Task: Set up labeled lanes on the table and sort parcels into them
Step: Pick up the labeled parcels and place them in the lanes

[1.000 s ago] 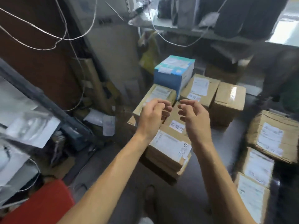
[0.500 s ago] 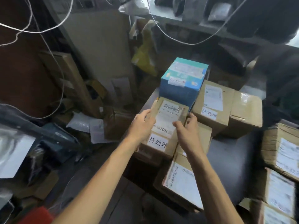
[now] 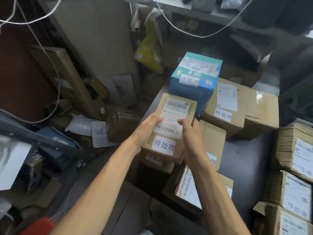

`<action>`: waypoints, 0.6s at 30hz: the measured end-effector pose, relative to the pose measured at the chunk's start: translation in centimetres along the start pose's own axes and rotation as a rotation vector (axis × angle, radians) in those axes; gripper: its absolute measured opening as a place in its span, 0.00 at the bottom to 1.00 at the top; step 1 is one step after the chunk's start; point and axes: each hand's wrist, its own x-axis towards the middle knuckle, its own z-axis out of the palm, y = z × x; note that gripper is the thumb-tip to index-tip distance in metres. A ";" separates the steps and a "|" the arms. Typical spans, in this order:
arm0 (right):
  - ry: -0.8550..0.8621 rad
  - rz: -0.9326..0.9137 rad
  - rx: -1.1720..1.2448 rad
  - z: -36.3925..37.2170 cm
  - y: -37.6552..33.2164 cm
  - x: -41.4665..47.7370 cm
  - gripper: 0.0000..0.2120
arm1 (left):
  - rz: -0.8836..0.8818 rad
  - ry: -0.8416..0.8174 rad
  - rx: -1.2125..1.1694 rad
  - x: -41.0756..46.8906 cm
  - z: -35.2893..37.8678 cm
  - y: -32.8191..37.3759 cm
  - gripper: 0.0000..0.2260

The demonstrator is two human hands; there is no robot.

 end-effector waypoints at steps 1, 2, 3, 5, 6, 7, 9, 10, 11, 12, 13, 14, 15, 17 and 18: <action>-0.025 -0.016 0.019 0.0 -0.3 -0.4 0.31 | 0.007 0.012 -0.005 -0.4 -0.1 0.3 0.15; -0.045 -0.030 0.039 -0.1 -0.5 -0.8 0.27 | 0.010 0.024 -0.009 -0.8 -0.1 0.5 0.15; -0.061 -0.041 0.057 -0.3 -0.6 -1.2 0.25 | 0.014 0.038 -0.018 -1.2 0.0 0.7 0.15; -0.085 -0.049 0.082 -1.0 -0.8 -2.1 0.24 | 0.025 0.066 -0.029 -2.3 0.5 0.8 0.15; -0.090 -0.052 0.089 -1.5 -0.9 -2.6 0.22 | 0.036 0.076 -0.029 -2.8 1.0 0.8 0.16; -0.091 -0.055 0.099 -2.2 -0.9 -3.3 0.21 | 0.047 0.081 -0.027 -3.4 1.6 0.8 0.16; -0.091 -0.067 0.116 -4.2 -0.6 -4.4 0.20 | 0.067 0.080 -0.024 -4.8 3.4 0.8 0.15; -0.097 -0.070 0.125 -5.5 -0.5 -5.1 0.20 | 0.079 0.078 -0.026 -5.5 4.6 0.8 0.15; -0.094 -0.075 0.133 -6.9 -0.4 -5.7 0.20 | 0.090 0.071 -0.028 -6.2 5.9 0.8 0.15; -0.081 -0.090 0.145 -8.5 -0.2 -6.3 0.20 | 0.103 0.060 -0.022 -6.8 7.3 0.8 0.15; -0.058 -0.107 0.163 -10.2 0.0 -6.8 0.21 | 0.123 0.047 -0.009 -7.3 8.9 0.9 0.16; -0.040 -0.121 0.179 -12.2 0.2 -7.5 0.21 | 0.138 0.032 0.006 -7.7 10.7 1.0 0.16; -0.025 -0.130 0.189 -14.2 0.4 -8.1 0.22 | 0.140 0.011 0.014 -8.1 12.6 1.0 0.17; 0.025 -0.149 0.209 -18.2 0.8 -9.6 0.22 | 0.131 -0.039 0.027 -9.2 16.6 1.0 0.16; 0.061 -0.164 0.225 -20.2 1.2 -10.2 0.21 | 0.135 -0.063 0.035 -9.7 18.5 0.9 0.15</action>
